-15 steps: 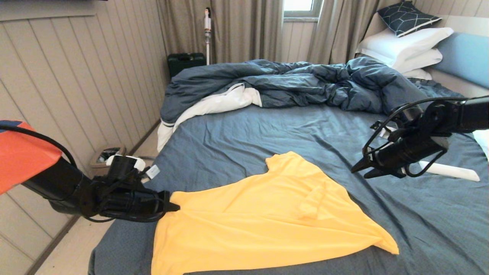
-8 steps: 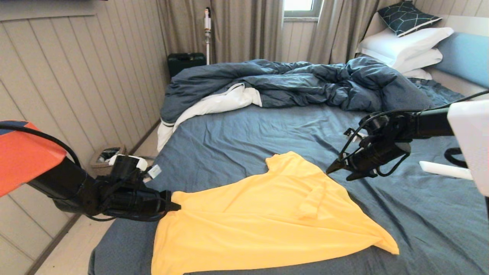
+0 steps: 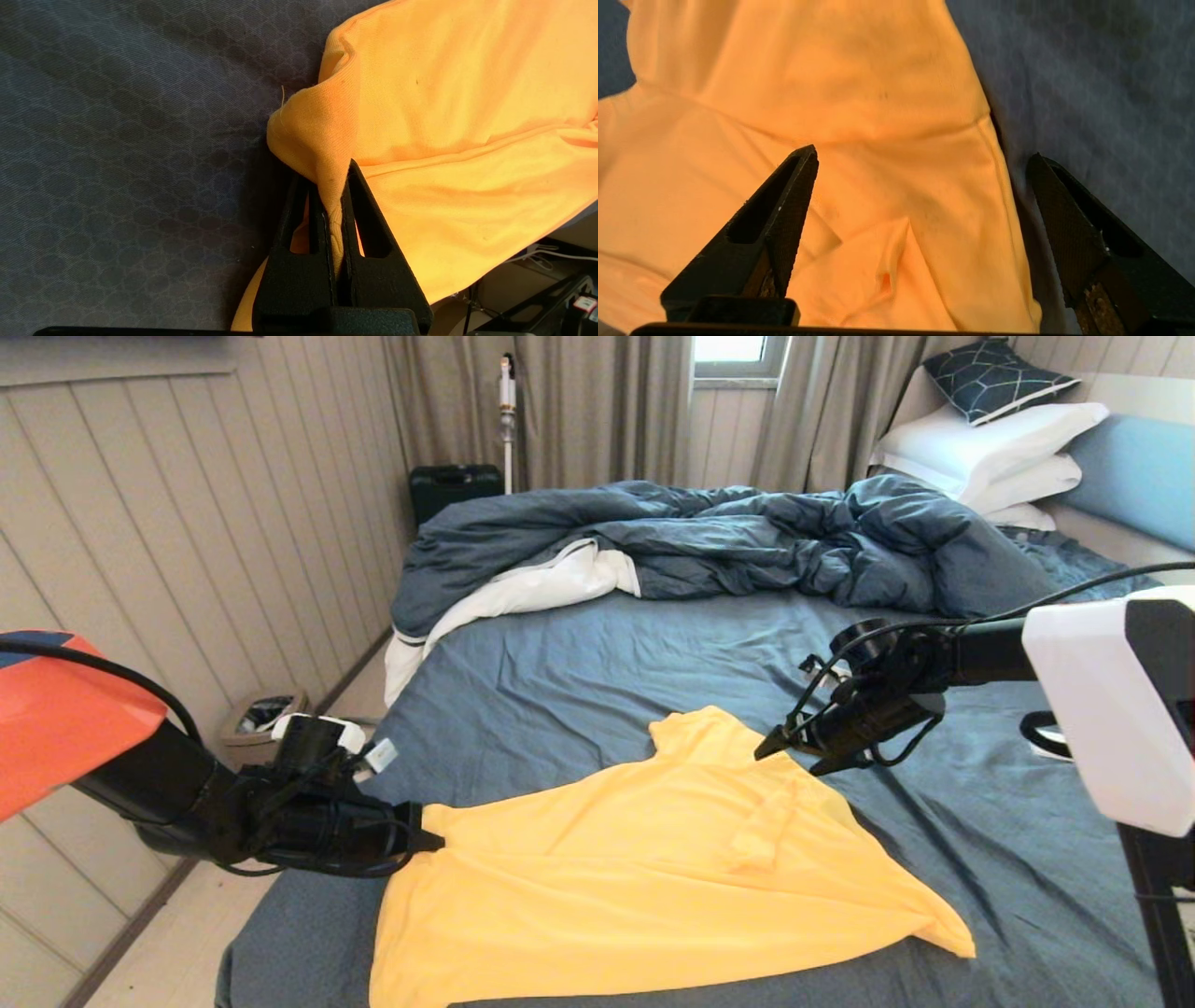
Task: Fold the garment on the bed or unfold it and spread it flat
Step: Fold the yellow T-shirt
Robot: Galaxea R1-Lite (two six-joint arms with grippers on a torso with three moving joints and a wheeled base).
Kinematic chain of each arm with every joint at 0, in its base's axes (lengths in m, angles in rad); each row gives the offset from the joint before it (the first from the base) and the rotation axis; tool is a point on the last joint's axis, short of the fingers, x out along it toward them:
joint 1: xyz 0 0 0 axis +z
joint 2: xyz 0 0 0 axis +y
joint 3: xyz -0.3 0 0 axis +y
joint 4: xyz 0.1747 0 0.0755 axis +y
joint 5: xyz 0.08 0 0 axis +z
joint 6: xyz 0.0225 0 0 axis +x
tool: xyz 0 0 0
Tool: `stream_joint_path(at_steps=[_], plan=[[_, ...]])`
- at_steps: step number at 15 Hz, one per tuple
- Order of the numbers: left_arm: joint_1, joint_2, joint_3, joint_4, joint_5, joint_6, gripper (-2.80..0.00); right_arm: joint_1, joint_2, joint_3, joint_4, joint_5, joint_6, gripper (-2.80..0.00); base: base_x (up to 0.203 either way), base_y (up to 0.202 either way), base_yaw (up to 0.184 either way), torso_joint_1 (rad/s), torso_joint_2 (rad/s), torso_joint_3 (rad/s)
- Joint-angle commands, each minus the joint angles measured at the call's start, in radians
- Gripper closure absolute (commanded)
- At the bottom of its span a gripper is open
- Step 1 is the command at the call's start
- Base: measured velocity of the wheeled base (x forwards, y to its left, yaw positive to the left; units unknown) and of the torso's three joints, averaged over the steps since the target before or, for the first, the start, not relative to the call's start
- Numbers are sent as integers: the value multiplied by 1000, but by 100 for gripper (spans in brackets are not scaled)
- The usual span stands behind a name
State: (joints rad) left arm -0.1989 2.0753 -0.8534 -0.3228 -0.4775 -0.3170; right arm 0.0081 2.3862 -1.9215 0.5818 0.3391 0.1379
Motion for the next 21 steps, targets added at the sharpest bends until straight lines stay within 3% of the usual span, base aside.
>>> stream_joint_path(at_steps=[1,9,10,21], plan=[[-2,2,2,-2,-3,-2,0,12,14,-1,-8,3,3,-280,0,0,0,0,0,0],[-11,2,4,-2,-3,-4,0,44,24,-1,-54,3,23,-280,0,0,0,0,0,0],[-11,2,5,-2,-3,-4,0,47,24,-1,-54,3,23,0,0,0,0,0,0,0],[-17,-19,11,-29,-2,-5,0,35,12,1,-56,3,25,0,0,0,0,0,0,0]])
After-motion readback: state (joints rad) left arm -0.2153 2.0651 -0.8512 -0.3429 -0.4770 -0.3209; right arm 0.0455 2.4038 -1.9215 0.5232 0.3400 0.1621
